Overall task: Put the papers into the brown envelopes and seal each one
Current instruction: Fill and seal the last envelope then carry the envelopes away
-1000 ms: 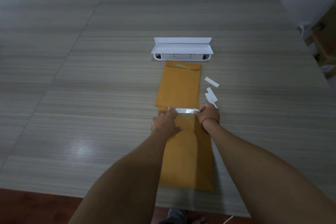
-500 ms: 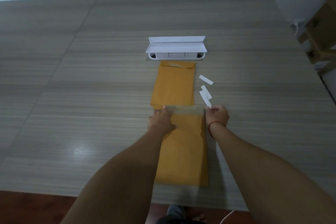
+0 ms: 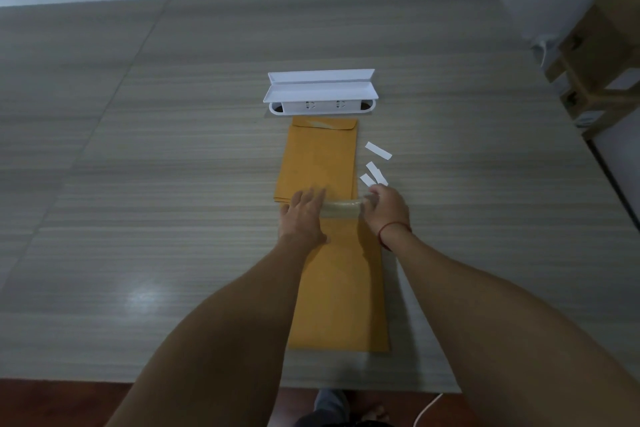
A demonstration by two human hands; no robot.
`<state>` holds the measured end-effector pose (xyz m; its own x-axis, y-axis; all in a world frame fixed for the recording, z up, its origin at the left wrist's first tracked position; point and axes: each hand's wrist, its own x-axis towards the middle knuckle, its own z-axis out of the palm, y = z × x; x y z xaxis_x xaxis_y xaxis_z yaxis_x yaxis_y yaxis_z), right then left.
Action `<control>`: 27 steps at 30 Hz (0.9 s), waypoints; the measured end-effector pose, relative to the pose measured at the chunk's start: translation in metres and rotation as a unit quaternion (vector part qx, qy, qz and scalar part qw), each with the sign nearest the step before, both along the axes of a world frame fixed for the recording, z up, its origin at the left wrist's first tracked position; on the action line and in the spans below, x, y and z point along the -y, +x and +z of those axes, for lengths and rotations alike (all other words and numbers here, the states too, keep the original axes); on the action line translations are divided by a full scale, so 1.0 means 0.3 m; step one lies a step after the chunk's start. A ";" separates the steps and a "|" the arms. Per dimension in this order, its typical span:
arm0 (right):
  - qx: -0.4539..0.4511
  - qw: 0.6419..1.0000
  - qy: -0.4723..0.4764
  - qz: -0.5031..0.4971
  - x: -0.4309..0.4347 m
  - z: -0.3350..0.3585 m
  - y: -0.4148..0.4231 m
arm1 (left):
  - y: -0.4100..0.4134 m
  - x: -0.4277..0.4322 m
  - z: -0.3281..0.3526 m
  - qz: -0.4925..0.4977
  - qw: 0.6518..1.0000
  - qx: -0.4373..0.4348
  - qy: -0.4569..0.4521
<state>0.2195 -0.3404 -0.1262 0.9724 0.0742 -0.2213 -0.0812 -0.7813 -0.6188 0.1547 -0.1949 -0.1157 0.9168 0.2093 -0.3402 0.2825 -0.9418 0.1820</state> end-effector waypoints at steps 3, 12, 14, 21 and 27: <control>-0.007 0.988 -0.079 0.135 -0.022 0.012 -0.016 | -0.003 0.010 0.000 -0.007 1.000 0.021 0.021; -0.036 0.968 -0.104 0.224 -0.005 0.026 -0.108 | -0.086 0.056 -0.010 -0.043 0.999 0.028 -0.002; -0.065 0.953 -0.129 0.268 0.014 0.007 -0.153 | -0.113 0.067 -0.033 -0.051 0.998 0.002 -0.029; -0.068 0.895 -0.332 0.290 0.017 0.006 -0.237 | -0.186 0.069 -0.063 -0.039 0.992 -0.120 0.025; -0.090 0.872 -0.376 0.300 0.006 0.018 -0.211 | -0.184 0.049 -0.049 -0.053 0.988 -0.131 0.059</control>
<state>0.1561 -0.3424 -0.1209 0.7528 0.3261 -0.5718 0.4395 -0.8957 0.0679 0.0994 -0.2095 -0.1304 0.8190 0.1693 -0.5482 0.2042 -0.9789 0.0027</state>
